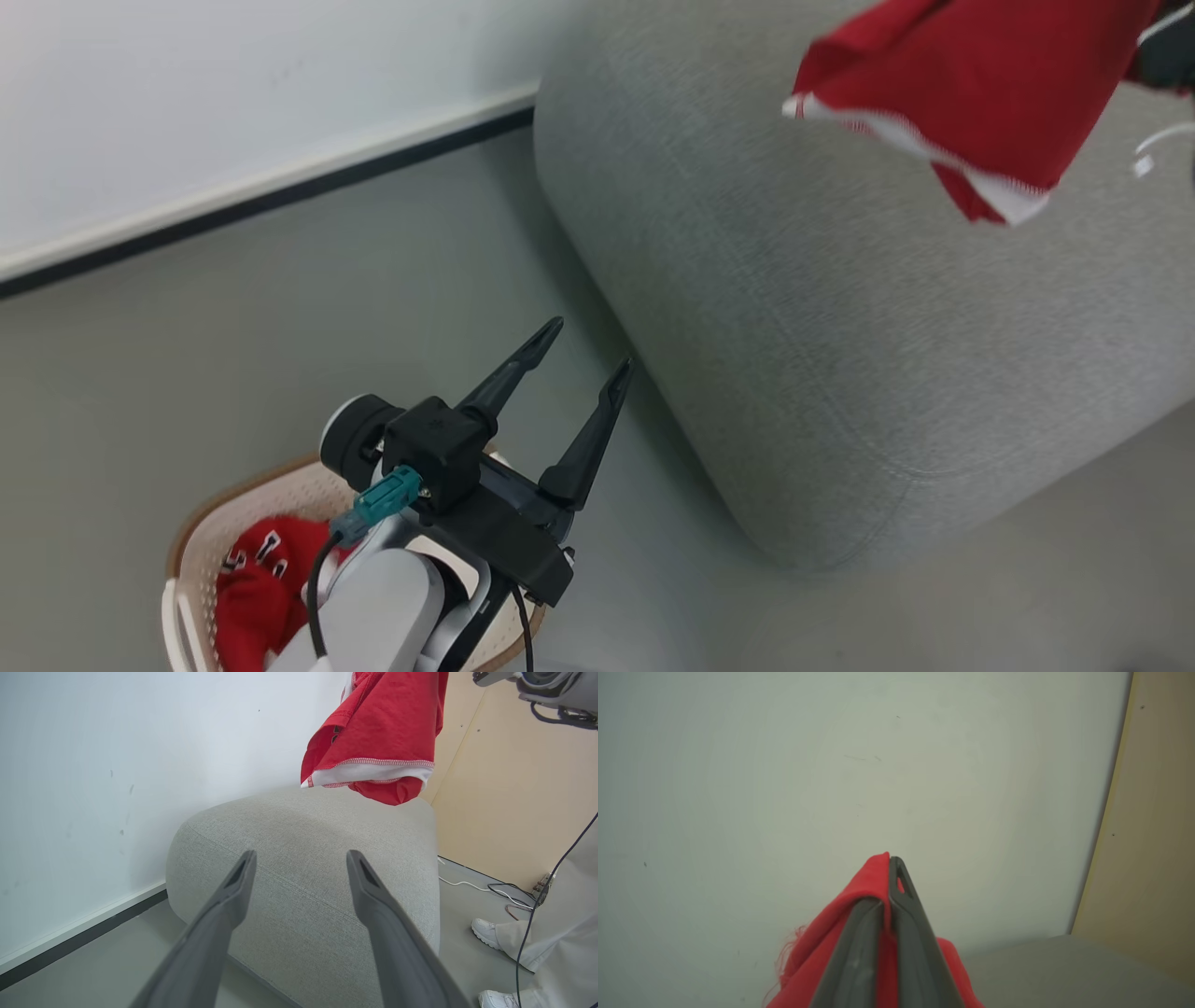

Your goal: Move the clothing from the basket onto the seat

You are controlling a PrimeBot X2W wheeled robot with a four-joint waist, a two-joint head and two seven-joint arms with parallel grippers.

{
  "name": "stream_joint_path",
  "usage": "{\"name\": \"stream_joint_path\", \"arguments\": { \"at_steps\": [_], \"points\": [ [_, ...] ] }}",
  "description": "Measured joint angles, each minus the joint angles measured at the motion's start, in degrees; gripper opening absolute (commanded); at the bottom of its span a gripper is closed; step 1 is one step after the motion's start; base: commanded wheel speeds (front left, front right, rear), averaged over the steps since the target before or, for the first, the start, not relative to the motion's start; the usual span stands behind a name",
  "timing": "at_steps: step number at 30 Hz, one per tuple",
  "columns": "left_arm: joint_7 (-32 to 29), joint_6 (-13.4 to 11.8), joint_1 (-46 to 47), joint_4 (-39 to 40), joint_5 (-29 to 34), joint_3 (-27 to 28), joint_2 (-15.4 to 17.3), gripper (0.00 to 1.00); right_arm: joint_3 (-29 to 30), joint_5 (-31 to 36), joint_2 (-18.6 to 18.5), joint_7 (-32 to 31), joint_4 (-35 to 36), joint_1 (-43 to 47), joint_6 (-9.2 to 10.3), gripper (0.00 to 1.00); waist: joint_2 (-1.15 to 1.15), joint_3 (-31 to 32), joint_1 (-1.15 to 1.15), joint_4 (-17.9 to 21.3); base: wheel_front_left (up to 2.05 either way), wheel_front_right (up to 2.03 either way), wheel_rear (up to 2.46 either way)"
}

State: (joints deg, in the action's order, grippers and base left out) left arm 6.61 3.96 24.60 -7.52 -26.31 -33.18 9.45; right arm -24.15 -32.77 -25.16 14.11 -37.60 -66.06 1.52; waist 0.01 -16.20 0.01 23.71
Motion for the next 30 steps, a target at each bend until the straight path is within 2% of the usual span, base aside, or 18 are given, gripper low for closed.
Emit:
{"name": "stream_joint_path", "arguments": {
  "at_steps": [11,14,22,30],
  "points": [
    [-2.33,-0.74,3.16,7.76,2.42,0.32,1.77,1.0,2.83,0.14,-4.74,-1.54,-8.44,-10.11,0.25,0.0,0.0,-9.1,0.01,-5.82,0.0,0.0,0.0],
    [-3.01,-0.99,3.59,10.61,3.04,0.27,2.43,1.0,3.78,0.01,-4.59,-1.81,-10.28,-12.46,1.3,0.0,0.0,-11.8,0.0,-6.99,0.0,0.0,0.0],
    [-5.35,-0.93,7.2,14.79,5.72,-1.47,2.64,1.0,3.45,0.59,-4.14,-1.85,-16.23,-14.86,2.08,0.0,0.01,-19.01,0.0,-8.67,0.0,0.0,0.0],
    [-6.35,-0.88,8.27,14.94,6.32,-2.15,3.0,1.0,2.47,0.49,-0.3,-1.41,-22.08,-13.18,2.03,0.0,0.01,-23.54,0.0,-9.0,0.0,0.0,0.0]
  ]
}}
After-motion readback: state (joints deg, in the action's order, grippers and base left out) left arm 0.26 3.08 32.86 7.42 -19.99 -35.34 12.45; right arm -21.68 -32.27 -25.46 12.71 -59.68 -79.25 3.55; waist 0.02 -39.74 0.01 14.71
